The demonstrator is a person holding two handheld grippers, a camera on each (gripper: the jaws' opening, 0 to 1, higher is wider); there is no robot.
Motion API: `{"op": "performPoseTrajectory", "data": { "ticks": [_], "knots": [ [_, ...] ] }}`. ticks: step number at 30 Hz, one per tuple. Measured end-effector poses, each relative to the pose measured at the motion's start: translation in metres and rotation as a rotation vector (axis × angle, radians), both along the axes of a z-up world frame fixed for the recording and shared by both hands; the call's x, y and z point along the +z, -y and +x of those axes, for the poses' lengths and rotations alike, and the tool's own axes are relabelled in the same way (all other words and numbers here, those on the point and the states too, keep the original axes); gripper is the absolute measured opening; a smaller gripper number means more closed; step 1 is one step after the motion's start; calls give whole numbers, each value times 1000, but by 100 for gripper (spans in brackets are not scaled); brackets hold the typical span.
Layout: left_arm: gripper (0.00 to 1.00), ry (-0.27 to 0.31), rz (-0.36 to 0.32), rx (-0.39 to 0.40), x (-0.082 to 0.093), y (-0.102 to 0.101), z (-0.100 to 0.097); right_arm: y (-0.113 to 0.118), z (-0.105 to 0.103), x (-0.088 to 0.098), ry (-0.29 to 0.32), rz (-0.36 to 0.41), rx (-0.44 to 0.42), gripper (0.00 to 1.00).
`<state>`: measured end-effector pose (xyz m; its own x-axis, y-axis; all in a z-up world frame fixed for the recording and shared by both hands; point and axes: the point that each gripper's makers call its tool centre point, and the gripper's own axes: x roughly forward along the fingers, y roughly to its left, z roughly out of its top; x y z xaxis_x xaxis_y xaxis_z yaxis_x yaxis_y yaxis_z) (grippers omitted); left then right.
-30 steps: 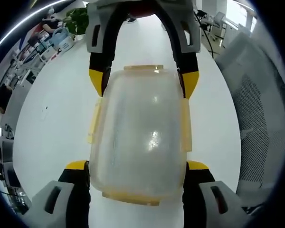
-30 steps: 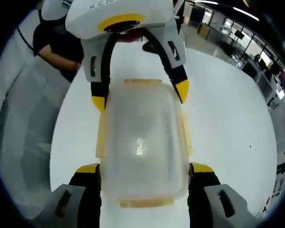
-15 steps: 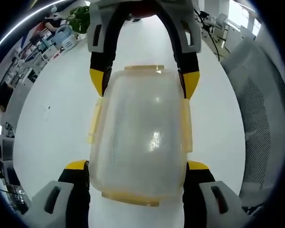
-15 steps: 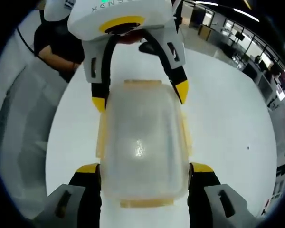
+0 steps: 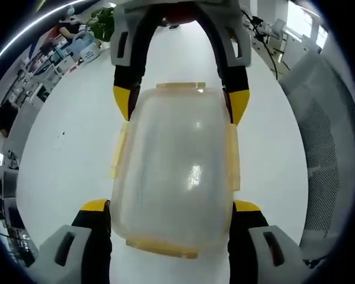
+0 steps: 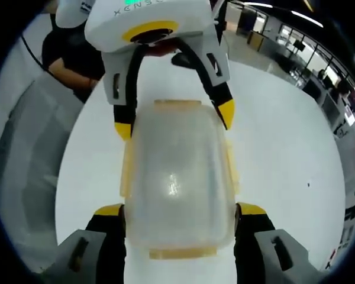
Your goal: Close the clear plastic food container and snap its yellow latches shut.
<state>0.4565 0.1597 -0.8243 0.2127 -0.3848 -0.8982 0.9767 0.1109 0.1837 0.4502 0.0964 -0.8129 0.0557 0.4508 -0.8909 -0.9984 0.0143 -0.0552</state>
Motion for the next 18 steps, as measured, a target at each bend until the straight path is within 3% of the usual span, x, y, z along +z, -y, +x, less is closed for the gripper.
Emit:
{"op": "performPoseTrajectory", "data": {
  "ticks": [8,18],
  "knots": [
    [84,29,3,9,-1,1,1,0,0,0,-1,15,4,76],
    [84,19,9,-21,2,0,-1,1,2,1,7,15,-23,79]
  ]
}}
